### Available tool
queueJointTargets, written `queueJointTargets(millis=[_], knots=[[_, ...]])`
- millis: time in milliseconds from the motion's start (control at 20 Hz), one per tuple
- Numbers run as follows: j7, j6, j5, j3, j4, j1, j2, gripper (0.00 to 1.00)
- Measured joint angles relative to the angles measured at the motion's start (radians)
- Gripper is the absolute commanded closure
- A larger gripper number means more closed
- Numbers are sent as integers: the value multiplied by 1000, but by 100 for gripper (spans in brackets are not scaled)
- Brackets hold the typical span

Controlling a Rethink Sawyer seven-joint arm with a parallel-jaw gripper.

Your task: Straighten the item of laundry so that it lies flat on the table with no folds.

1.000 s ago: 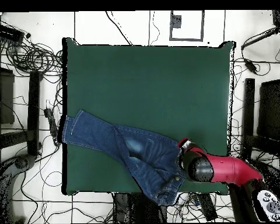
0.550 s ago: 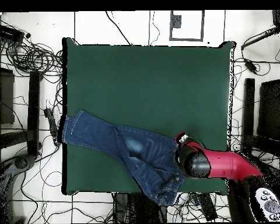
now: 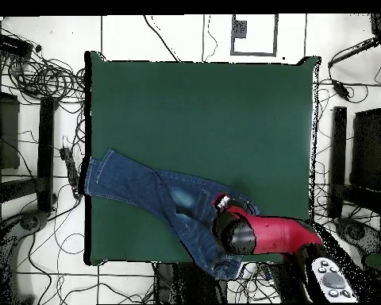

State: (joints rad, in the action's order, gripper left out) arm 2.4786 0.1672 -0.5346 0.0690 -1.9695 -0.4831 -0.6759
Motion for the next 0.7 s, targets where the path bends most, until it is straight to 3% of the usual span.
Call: queueJointTargets(millis=[300, 700], knots=[[0, -125, 8, -91, -85, 66, 54, 100], [0, -207, 25, -157, -163, 72, 122, 100]])
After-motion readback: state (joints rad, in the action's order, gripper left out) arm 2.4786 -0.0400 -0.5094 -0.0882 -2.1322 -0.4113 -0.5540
